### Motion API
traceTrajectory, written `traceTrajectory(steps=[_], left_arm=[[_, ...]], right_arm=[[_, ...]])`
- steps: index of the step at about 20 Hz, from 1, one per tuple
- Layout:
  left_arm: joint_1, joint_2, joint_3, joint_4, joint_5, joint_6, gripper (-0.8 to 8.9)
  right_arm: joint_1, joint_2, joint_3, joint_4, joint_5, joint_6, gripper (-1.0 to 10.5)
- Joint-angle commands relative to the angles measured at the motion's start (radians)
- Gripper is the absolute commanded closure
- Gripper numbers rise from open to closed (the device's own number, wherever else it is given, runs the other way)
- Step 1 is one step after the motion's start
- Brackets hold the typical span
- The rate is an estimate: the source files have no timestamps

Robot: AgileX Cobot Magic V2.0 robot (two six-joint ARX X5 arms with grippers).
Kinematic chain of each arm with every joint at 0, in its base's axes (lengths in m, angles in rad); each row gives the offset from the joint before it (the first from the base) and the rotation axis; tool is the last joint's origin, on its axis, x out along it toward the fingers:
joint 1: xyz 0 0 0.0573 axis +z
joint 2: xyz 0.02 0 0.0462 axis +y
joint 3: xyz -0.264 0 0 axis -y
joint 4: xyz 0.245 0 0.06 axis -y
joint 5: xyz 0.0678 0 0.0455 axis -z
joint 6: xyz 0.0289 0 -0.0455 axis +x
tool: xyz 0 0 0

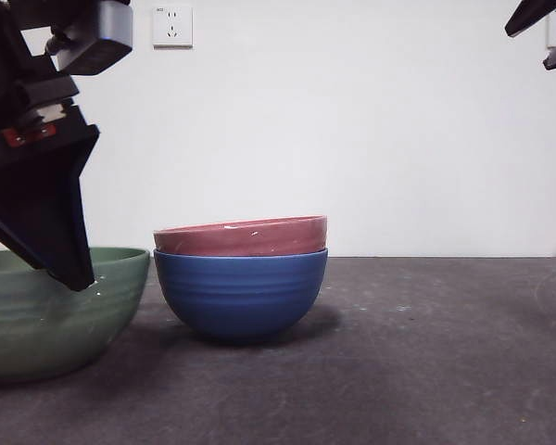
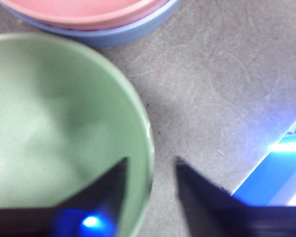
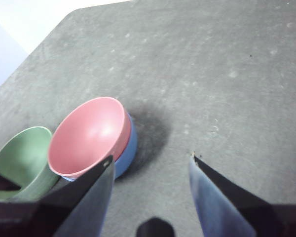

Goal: Pick up the green bowl on the top,put the green bowl on the left,pick up the red bowl in the middle,put the red bowl on the right

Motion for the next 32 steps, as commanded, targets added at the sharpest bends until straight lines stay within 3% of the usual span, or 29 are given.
traceTrajectory(steps=[1,4,8,11,14,17,21,30,32], left_arm=[[-0.002,-0.004,0.013,0.006,0.003,-0.058,3.78],[0.000,-0.055,0.080,-0.034,0.003,-0.091,3.78],[0.028,-0.159,0.189,-0.150,-0.060,-0.090,3.78],[0.098,-0.240,0.266,-0.243,-0.102,-0.061,3.78],[0.237,-0.311,0.303,-0.335,-0.103,-0.013,3.78],[0.399,-0.351,0.303,-0.403,-0.084,0.027,3.78],[0.537,-0.371,0.303,-0.426,0.058,0.060,3.78],[0.548,-0.369,0.302,-0.418,0.086,0.064,3.78],[0.548,-0.369,0.302,-0.418,0.086,0.064,3.78]], right_arm=[[0.033,0.016,0.014,0.016,-0.002,-0.019,6.9],[0.124,0.079,0.080,-0.002,-0.002,-0.076,6.9],[0.282,0.279,0.296,-0.160,0.014,-0.204,6.9],[0.399,0.460,0.481,-0.310,0.089,-0.304,6.9],[0.511,0.625,0.622,-0.385,0.168,-0.374,6.9],[0.601,0.750,0.706,-0.398,0.233,-0.400,7.0],[0.695,0.887,0.742,-0.394,0.314,-0.436,7.0],[0.733,1.061,0.742,-0.351,0.342,-0.461,7.0],[0.732,1.072,0.742,-0.348,0.339,-0.473,7.7]])
